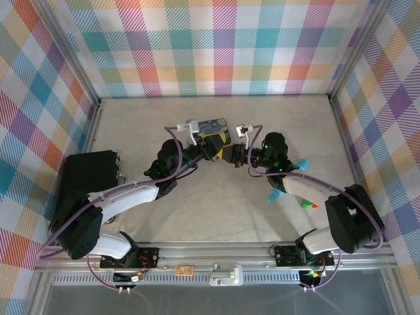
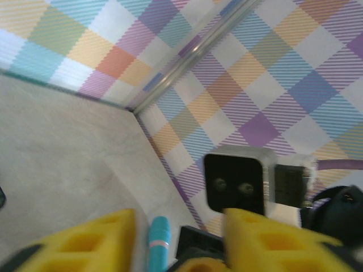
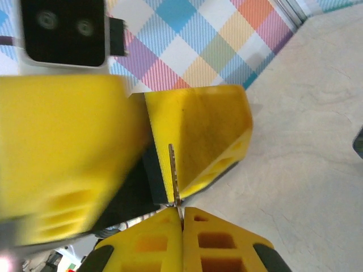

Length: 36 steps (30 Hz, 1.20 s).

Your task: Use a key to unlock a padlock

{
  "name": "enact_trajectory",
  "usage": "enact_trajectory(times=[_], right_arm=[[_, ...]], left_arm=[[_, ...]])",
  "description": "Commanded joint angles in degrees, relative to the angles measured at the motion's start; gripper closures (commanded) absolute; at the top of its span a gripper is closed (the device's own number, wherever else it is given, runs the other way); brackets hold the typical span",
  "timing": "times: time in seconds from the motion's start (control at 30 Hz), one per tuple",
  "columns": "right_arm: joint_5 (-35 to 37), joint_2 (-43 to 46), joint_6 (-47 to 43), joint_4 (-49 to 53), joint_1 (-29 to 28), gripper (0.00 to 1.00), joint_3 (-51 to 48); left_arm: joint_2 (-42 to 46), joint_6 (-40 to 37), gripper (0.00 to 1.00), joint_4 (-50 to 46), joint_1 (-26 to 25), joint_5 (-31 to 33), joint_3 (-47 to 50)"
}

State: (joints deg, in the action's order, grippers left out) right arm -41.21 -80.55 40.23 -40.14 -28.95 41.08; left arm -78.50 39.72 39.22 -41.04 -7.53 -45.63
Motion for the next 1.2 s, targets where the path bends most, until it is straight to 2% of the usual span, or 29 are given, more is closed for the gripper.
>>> enact_trajectory(times=[0.0, 0.17, 0.3, 0.5, 0.67, 0.83, 0.97, 1.1, 1.17], right_arm=[[-1.0, 3.3, -7.4, 9.6, 1.1, 1.00, 2.8], [-4.0, 4.8, -14.8, 21.3, 2.4, 1.00, 5.9], [-6.5, 4.1, -18.8, 27.7, 2.9, 1.00, 8.8], [-9.3, 2.9, -20.1, 29.9, 3.0, 1.00, 11.3], [-8.9, 2.7, -19.7, 29.4, 3.0, 1.00, 11.2], [-8.6, 2.6, -18.4, 27.5, 3.1, 1.00, 10.6], [-8.5, 1.9, -17.8, 26.3, 3.1, 1.00, 10.4], [-8.5, 1.9, -17.3, 25.6, 3.1, 1.00, 10.4], [-8.3, 2.1, -17.0, 25.1, 3.1, 1.00, 10.4]], left_arm=[[5.4, 0.3, 0.33, -2.8, 1.8, -1.6, 0.9], [9.2, -1.8, 0.33, -11.2, 5.8, -9.9, -0.7], [8.3, -5.3, 0.36, -19.4, 6.5, -16.3, -4.9], [3.6, -3.6, 0.44, -18.0, 6.5, -23.9, -7.6], [2.6, -2.5, 0.61, -15.4, 6.5, -24.3, -7.1], [2.5, -2.2, 0.66, -15.0, 6.5, -24.0, -6.5], [2.7, -2.0, 0.80, -14.7, 6.5, -23.8, -6.1], [3.2, -2.2, 0.89, -14.8, 6.5, -22.7, -5.5], [3.2, -2.2, 0.98, -14.9, 6.4, -22.5, -5.6]])
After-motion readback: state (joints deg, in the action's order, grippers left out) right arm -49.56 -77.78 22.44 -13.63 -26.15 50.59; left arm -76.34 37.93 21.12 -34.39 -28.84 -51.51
